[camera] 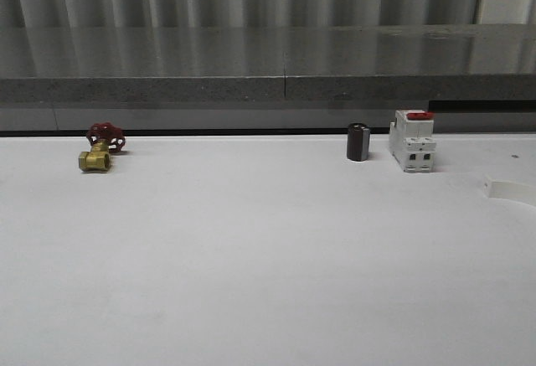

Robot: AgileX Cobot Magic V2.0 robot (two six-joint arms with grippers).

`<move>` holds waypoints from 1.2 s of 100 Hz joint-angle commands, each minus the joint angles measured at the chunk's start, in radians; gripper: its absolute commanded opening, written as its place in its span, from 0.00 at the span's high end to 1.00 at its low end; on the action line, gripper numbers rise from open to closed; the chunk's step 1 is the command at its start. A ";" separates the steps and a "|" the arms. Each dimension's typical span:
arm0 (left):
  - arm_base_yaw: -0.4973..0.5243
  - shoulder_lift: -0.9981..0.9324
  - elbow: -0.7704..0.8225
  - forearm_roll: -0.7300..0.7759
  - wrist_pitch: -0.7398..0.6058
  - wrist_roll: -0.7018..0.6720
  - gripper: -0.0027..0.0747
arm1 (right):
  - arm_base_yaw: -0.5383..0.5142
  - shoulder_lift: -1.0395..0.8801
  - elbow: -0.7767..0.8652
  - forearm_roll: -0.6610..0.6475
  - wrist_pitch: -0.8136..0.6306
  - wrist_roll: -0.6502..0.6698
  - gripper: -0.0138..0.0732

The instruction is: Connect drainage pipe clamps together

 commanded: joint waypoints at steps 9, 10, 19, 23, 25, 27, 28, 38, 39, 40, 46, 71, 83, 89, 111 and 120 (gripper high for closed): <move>-0.002 0.057 -0.036 -0.023 -0.048 -0.001 0.73 | 0.001 -0.020 -0.016 -0.006 -0.077 -0.009 0.98; -0.002 0.061 -0.036 -0.027 -0.048 -0.001 0.69 | 0.001 -0.020 -0.016 -0.006 -0.077 -0.009 0.98; -0.002 0.079 -0.036 -0.033 -0.053 -0.001 0.38 | 0.001 -0.020 -0.016 -0.006 -0.077 -0.009 0.98; -0.002 0.092 -0.036 -0.033 -0.058 -0.001 0.26 | 0.001 -0.020 -0.016 -0.006 -0.077 -0.009 0.98; -0.002 0.094 -0.036 -0.033 -0.059 -0.001 0.22 | 0.001 -0.020 -0.016 -0.006 -0.077 -0.009 0.98; -0.002 0.099 -0.036 -0.033 -0.059 -0.001 0.18 | 0.001 -0.020 -0.016 -0.006 -0.077 -0.009 0.98; -0.002 0.100 -0.036 -0.033 -0.062 -0.001 0.17 | 0.001 -0.020 -0.016 -0.006 -0.077 -0.009 0.98; -0.002 0.133 -0.036 -0.020 -0.085 -0.001 0.11 | 0.001 -0.020 -0.016 -0.006 -0.077 -0.009 0.98; -0.002 0.137 -0.036 -0.017 -0.089 -0.001 0.11 | 0.001 -0.020 -0.016 -0.006 -0.077 -0.009 0.98; -0.002 0.140 -0.036 -0.018 -0.092 -0.001 0.11 | 0.001 -0.020 -0.016 -0.006 -0.077 -0.009 0.98; 0.000 0.178 -0.040 -0.011 -0.121 -0.001 0.11 | 0.001 -0.020 -0.016 -0.006 -0.077 -0.009 0.98; 0.126 0.461 -0.188 -0.011 -0.104 0.032 0.11 | 0.001 -0.020 -0.016 -0.006 -0.077 -0.009 0.98; 0.178 0.608 -0.282 -0.021 -0.102 0.090 0.11 | 0.001 -0.020 -0.016 -0.006 -0.077 -0.009 0.98; 0.195 0.674 -0.335 -0.021 -0.096 0.119 0.11 | 0.001 -0.020 -0.016 -0.006 -0.077 -0.009 0.98; 0.220 0.898 -0.484 -0.007 -0.106 0.161 0.11 | 0.001 -0.020 -0.016 -0.006 -0.077 -0.009 0.98; 0.220 0.961 -0.532 -0.007 -0.106 0.181 0.11 | 0.001 -0.020 -0.016 -0.006 -0.077 -0.009 0.98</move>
